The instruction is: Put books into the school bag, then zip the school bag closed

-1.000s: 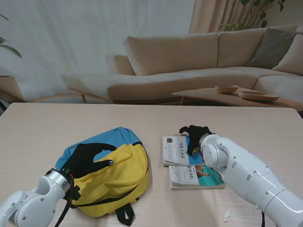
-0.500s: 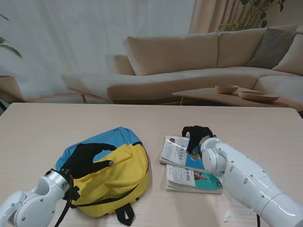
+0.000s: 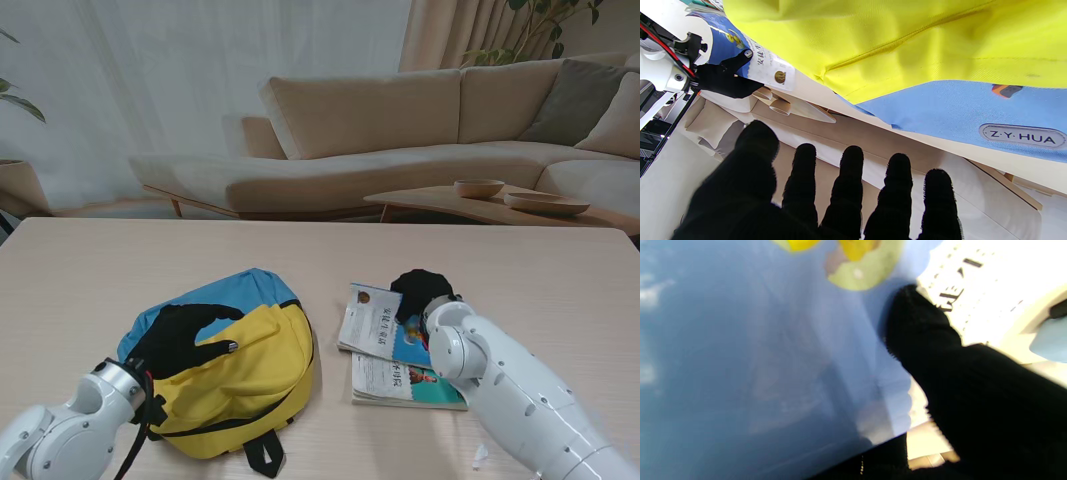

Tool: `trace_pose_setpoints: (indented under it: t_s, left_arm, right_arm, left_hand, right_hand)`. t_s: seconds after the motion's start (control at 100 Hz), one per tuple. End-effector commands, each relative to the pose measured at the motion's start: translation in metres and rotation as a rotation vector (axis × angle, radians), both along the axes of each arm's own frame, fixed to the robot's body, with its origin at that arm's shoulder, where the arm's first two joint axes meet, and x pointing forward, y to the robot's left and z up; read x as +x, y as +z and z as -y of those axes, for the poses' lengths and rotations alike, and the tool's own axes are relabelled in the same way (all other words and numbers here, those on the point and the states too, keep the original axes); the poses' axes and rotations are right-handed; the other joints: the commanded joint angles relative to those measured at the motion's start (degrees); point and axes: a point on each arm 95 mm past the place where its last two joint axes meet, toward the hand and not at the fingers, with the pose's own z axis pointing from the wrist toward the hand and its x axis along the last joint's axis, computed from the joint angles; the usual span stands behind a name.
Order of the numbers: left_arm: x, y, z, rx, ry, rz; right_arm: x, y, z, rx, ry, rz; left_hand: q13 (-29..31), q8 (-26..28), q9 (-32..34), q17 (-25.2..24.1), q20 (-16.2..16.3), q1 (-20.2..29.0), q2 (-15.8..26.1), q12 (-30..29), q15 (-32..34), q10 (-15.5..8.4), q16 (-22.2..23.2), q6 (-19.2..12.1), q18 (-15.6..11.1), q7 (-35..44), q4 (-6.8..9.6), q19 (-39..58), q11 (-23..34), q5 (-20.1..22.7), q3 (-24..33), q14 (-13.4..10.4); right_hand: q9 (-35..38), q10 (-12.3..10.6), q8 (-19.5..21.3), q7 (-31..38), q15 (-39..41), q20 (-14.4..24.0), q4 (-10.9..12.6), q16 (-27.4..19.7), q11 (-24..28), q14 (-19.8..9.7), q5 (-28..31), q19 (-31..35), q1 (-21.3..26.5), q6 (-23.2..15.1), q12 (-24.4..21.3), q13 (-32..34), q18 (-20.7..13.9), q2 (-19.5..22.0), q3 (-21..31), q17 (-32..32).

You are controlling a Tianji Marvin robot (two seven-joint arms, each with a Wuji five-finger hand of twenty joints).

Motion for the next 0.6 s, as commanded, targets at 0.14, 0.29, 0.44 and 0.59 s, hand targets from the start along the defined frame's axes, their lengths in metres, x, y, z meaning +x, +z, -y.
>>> trace_pose_setpoints:
  t_s: [0.14,0.29,0.44,0.59]
  left_arm:
    - [-0.005,0.000,0.004,-0.019,-0.018,-0.012]
    - [-0.005,0.001,0.004,-0.039,-0.023,-0.011]
    - [-0.005,0.002,0.007,-0.061,-0.041,-0.022]
    - [-0.002,0.002,0.013,-0.094,-0.070,-0.037]
  right_arm:
    - [-0.029,0.023,-0.001,0.021,0.045,0.030]
    - [-0.044,0.052,0.001,0.068,0.069,0.082]
    - [-0.058,0.079,0.003,0.113,0.090,0.141]
    - [-0.069,0.098,0.002,0.148,0.116,0.188]
  left_hand:
    - [0.02,-0.98,-1.19,-0.63,1.16,-1.25,0.05,0.02,-0.18,-0.46,-0.72,-0.83,-0.94,0.34,1.48,-2.28,0.40,-0.54,1.54,-0.92]
    - [0.20,-0.93,-0.80,-0.60,1.20,-1.18,0.00,-0.01,-0.15,-0.22,-0.70,-0.68,-0.85,0.39,1.48,-2.29,0.40,-0.07,1.61,-0.76]
    - [0.28,-0.92,-0.79,-0.49,1.25,-1.18,-0.01,-0.10,-0.13,-0.15,-0.68,-0.57,-0.69,0.32,1.47,-2.27,0.25,0.18,1.77,-0.72]
    - [0.48,-0.88,-0.70,-0.25,1.32,-1.10,-0.18,-0.18,-0.01,-0.11,-0.63,-0.54,-0.68,0.35,1.47,-2.16,0.14,0.34,2.04,-0.67]
  right_hand:
    - [6.11,-3.02,6.43,7.07,3.91,0.51,10.96,-0.24,6.71,1.02,14.52,2.64,17.52,-6.04,3.33,3.79,2.95,-4.38,14.42,1.94]
    - [8.64,-1.61,8.20,8.52,4.77,0.94,11.24,-0.09,6.66,1.85,15.37,4.03,19.88,-4.42,3.83,6.64,4.33,-9.45,15.29,4.35]
    - [9.46,-0.98,8.09,8.74,4.83,1.64,11.93,0.01,6.17,2.86,15.47,6.21,20.55,-3.63,3.88,8.45,4.70,-11.11,15.29,7.08]
    - [9.64,-1.07,7.57,8.01,4.62,2.44,12.74,-0.02,5.80,3.15,15.30,8.54,20.48,-3.57,3.60,9.55,4.76,-11.34,15.29,9.25]
